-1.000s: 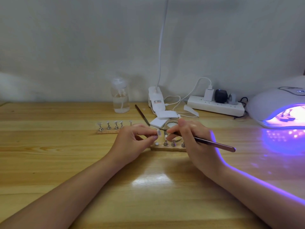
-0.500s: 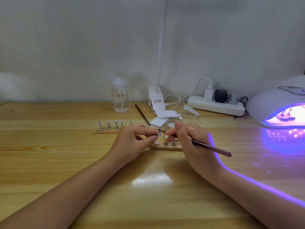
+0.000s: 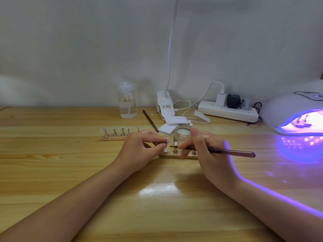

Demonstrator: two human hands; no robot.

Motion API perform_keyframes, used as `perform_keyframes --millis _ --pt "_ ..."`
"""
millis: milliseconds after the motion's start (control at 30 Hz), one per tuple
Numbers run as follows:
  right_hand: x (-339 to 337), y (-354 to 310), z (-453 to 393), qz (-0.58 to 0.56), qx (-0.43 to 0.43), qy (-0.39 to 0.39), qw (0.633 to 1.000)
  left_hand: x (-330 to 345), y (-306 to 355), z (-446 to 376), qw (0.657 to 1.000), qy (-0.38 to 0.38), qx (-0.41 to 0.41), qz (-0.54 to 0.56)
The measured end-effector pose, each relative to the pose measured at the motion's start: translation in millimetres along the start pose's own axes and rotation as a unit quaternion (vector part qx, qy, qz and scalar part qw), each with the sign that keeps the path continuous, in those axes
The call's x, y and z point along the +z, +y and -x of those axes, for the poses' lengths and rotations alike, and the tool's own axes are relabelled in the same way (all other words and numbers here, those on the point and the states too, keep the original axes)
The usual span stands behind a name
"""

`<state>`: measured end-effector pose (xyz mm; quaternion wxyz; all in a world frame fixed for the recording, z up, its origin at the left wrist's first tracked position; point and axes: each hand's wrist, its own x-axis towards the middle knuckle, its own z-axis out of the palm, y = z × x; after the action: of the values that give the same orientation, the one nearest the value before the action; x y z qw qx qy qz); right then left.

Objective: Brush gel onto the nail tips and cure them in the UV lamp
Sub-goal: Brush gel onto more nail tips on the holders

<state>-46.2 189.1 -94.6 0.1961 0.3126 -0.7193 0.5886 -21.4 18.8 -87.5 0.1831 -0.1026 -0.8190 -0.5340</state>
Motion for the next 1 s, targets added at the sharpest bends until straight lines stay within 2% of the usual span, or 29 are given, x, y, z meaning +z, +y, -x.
perform_keyframes --millis 100,267,467,633,833,1000 --pt "1.3 -2.4 -1.2 -0.006 0.000 0.015 1.000 0.0 0.2 0.0 1.000 -0.002 0.000 -0.002" --pt "3.6 -2.2 -3.2 0.041 -0.002 -0.008 0.999 0.1 -1.2 -0.1 1.000 -0.001 0.000 -0.010" --pt "1.6 -5.8 0.5 -0.035 0.020 0.018 0.999 0.0 -0.9 -0.3 1.000 0.004 -0.004 -0.009" --pt "5.2 -4.5 -2.8 0.039 0.005 0.000 0.999 -0.2 -0.6 -0.7 1.000 0.004 -0.011 -0.012" --pt "2.6 -5.0 0.7 -0.027 0.012 0.018 0.999 0.3 -0.3 -1.2 1.000 0.006 -0.018 -0.010" --pt "5.7 -3.9 -3.5 0.040 0.007 0.001 0.999 0.0 0.3 -0.4 1.000 0.006 -0.014 -0.014"
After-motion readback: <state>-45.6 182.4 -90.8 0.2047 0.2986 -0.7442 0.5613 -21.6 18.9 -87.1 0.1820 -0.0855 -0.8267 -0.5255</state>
